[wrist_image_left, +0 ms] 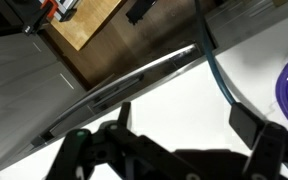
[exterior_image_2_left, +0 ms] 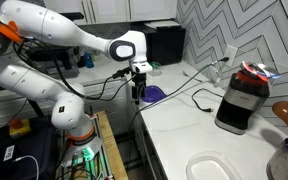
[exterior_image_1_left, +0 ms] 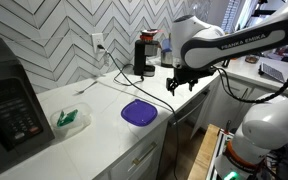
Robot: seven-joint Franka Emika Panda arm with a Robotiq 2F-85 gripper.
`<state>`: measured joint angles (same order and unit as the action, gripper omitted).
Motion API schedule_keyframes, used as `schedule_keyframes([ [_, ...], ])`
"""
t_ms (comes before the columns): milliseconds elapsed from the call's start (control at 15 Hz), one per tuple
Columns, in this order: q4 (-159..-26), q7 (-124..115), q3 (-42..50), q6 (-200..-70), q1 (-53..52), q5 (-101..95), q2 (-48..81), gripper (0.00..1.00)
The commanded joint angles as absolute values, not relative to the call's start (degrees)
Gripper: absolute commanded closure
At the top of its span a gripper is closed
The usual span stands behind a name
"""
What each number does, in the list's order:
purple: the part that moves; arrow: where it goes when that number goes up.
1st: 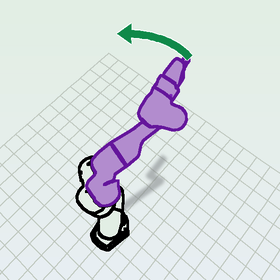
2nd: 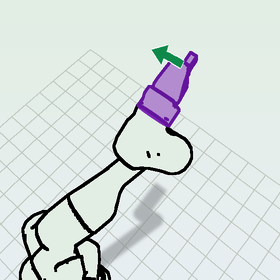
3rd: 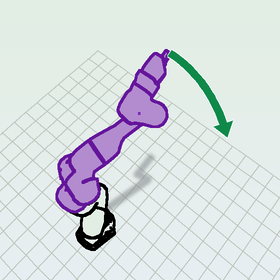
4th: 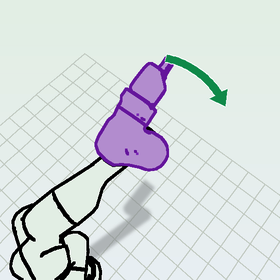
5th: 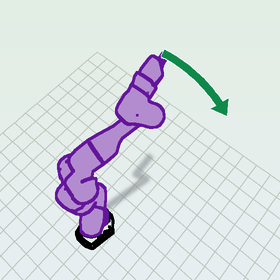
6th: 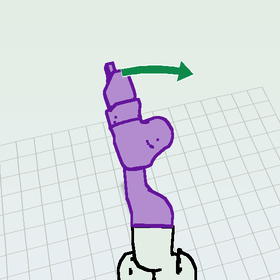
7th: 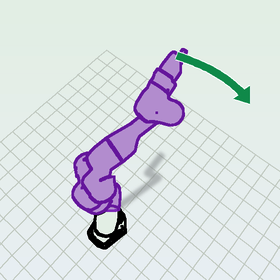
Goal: Move the right bowl to the left
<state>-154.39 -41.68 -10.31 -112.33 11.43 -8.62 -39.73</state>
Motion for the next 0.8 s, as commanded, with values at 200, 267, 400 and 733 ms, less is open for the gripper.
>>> schedule_keyframes([
  [200,-153.9,-44.3,-9.7,-113.1,10.9,-7.9,-38.6,0.00],
  [267,-153.7,-46.4,-9.7,-114.1,12.1,-8.2,-37.9,0.00],
  [400,-153.9,-49.4,-9.0,-116.2,14.3,-10.8,-37.7,0.00],
  [733,-153.1,-55.8,-5.6,-122.2,21.2,-16.3,-35.8,0.00],
])
